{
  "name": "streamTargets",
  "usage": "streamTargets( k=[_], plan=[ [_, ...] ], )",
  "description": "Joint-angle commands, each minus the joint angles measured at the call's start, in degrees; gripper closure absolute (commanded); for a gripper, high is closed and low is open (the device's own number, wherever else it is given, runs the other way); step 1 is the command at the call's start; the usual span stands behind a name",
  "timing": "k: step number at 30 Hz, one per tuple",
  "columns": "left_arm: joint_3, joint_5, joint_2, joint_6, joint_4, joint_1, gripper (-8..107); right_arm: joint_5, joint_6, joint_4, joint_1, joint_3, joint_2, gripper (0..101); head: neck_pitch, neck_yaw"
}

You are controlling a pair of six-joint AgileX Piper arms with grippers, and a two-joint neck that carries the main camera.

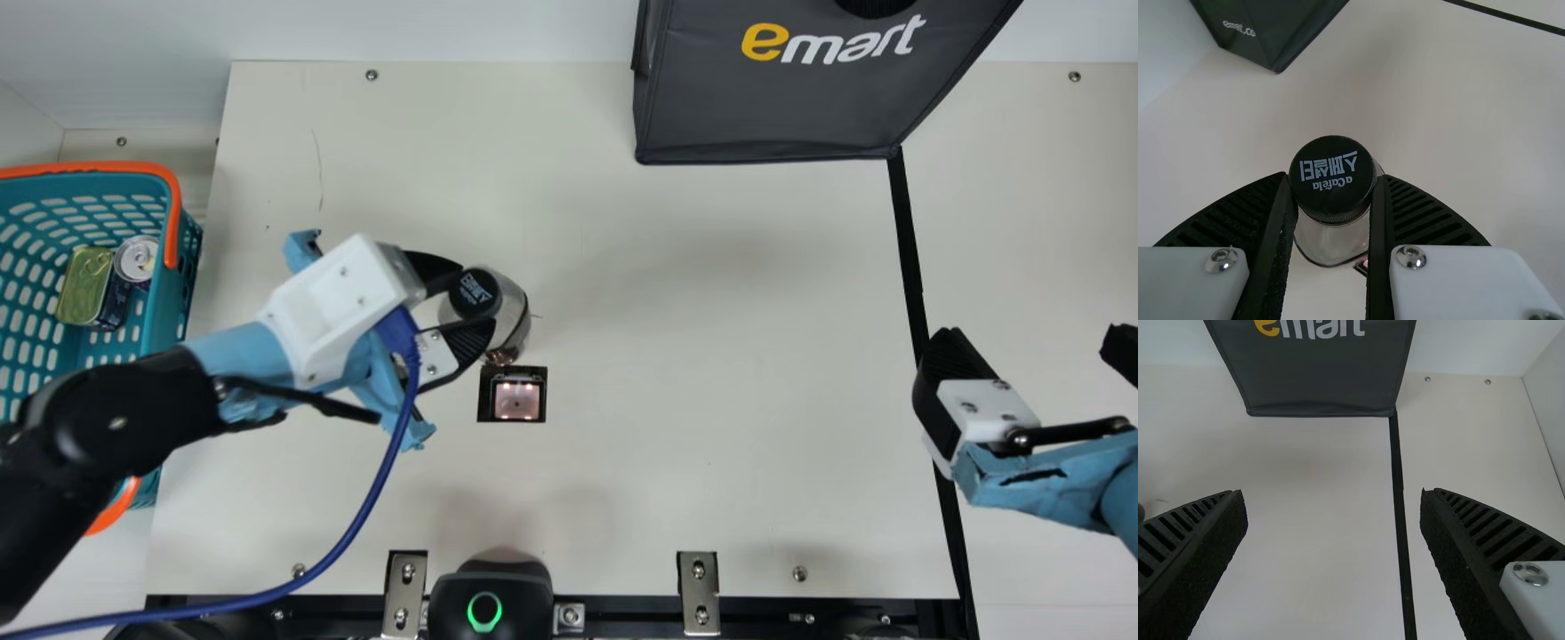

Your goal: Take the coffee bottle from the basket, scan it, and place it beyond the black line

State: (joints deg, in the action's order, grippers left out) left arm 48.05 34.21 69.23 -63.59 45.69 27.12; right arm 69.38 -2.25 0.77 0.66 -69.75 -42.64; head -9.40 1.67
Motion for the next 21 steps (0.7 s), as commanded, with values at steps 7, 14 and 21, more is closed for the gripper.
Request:
streamTargets(
  k=[7,14,21],
  plan=[
    [-1.2,-1.8,-0.2,0.3,0.9,2.2,89,0.0,0.0,0.0,0.0,0.0,0.0,10,1.5,-0.1],
    [-1.6,-3.0,-0.5,1.5,0.4,3.0,89,0.0,0.0,0.0,0.0,0.0,0.0,10,1.5,-0.1],
    [-1.7,-3.4,-0.7,2.6,-0.3,3.4,89,0.0,0.0,0.0,0.0,0.0,0.0,10,1.5,-0.1]
  ],
)
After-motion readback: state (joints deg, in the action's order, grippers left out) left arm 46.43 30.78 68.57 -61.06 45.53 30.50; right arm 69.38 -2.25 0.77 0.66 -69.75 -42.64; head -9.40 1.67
